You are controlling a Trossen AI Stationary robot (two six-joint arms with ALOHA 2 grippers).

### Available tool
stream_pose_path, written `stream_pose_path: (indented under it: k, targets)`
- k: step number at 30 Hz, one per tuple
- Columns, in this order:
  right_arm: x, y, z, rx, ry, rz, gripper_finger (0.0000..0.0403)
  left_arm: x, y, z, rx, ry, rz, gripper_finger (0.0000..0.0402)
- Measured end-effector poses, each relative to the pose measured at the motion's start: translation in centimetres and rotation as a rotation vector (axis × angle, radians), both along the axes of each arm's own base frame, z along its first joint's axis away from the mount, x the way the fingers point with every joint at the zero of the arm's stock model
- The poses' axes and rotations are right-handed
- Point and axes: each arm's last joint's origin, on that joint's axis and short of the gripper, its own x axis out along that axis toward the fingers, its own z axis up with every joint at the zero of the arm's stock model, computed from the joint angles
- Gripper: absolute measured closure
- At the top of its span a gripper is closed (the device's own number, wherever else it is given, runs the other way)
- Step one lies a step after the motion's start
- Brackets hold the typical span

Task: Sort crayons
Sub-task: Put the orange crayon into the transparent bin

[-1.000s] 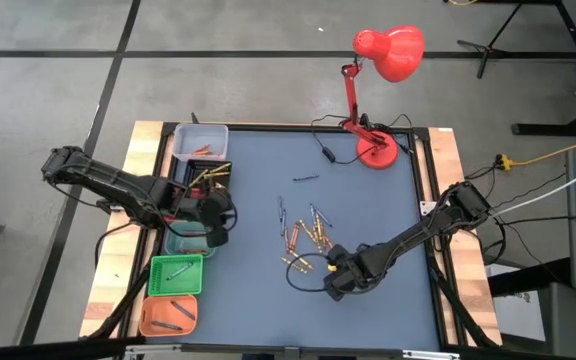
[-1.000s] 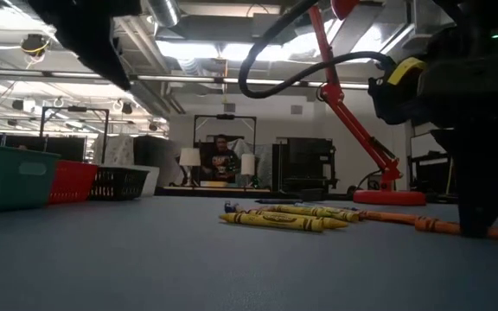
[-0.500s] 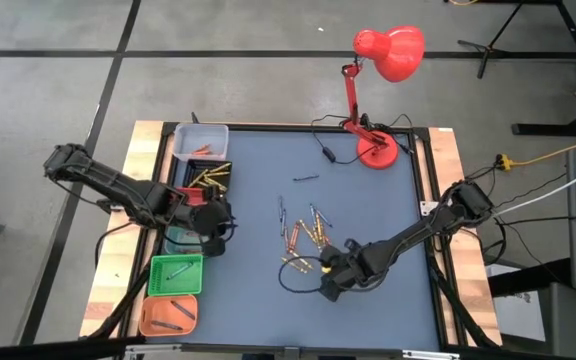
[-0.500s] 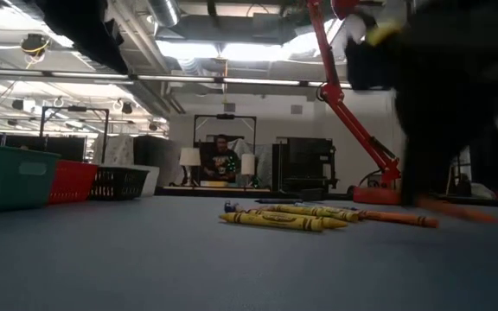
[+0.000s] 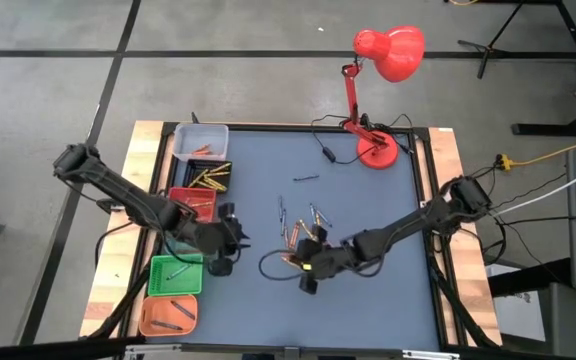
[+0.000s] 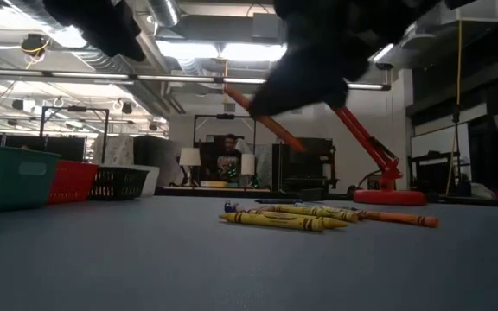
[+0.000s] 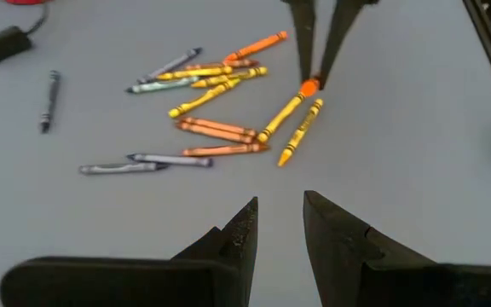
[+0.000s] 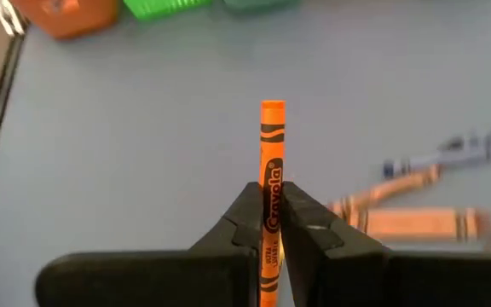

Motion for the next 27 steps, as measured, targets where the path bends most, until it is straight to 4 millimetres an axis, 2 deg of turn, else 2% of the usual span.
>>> stream_pose_path:
  k: [6, 10, 16, 27]
  targets:
    - [1.2, -0.9, 0.9, -0.048, -0.107, 0.042, 0.0379, 1.7, -1.5, -2.0, 0.003, 0.007, -0.022, 0.0321]
    - [1.4, -0.9, 1.2, -0.085, -0.142, 0.076, 0.0379, 2.8, -1.9, -2.8, -0.01, -0.021, -0.018, 0.0321]
    - [1.4, -0.7, 1.4, -0.11, -0.16, 0.099, 0.0379, 4.1, -1.8, -2.8, -0.047, -0.1, 0.004, 0.0321]
    - [1.4, -0.7, 1.5, -0.111, -0.159, 0.1, 0.0379, 4.6, -1.5, -2.4, -0.07, -0.151, 0.019, 0.0321]
